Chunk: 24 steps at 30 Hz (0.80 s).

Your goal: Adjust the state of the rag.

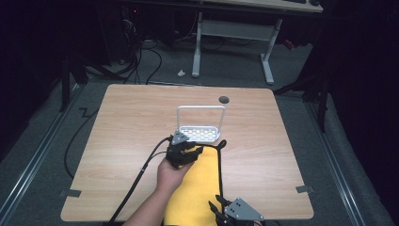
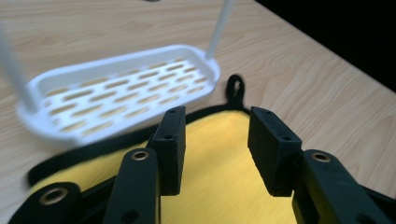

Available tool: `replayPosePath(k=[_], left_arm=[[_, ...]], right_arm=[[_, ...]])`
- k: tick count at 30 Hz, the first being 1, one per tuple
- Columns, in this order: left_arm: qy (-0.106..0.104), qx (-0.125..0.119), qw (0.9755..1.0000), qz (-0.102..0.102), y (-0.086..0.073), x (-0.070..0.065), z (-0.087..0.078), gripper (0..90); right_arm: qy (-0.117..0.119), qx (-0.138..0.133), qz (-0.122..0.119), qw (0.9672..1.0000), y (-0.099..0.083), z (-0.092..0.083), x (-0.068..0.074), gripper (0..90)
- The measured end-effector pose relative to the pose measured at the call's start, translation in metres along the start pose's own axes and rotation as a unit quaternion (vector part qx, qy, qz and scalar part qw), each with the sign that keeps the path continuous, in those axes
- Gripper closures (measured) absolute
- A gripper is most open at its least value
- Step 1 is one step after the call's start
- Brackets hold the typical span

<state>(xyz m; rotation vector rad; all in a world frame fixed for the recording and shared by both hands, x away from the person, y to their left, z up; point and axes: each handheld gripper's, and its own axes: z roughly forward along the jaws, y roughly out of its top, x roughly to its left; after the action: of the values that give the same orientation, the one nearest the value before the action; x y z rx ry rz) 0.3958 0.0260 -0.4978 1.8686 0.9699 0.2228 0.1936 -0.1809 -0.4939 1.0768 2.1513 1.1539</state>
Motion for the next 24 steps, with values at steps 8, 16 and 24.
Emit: replayPosePath(k=[8, 16, 24], left_arm=[[0.023, 0.022, 0.9994, 0.012, -0.039, 0.021, -0.039, 56.9], [0.024, 0.044, 0.9985, 0.020, -0.069, 0.022, -0.067, 57.6], [0.066, 0.077, 0.9933, 0.054, -0.073, 0.016, -0.061, 58.9]], right_arm=[[-0.012, 0.018, 0.025, 0.9995, -0.001, 0.015, -0.020, 68.9], [-0.021, 0.051, 0.050, 0.9972, 0.004, 0.045, -0.047, 70.4], [-0.053, 0.072, 0.059, 0.9943, 0.022, 0.086, -0.078, 76.1]])
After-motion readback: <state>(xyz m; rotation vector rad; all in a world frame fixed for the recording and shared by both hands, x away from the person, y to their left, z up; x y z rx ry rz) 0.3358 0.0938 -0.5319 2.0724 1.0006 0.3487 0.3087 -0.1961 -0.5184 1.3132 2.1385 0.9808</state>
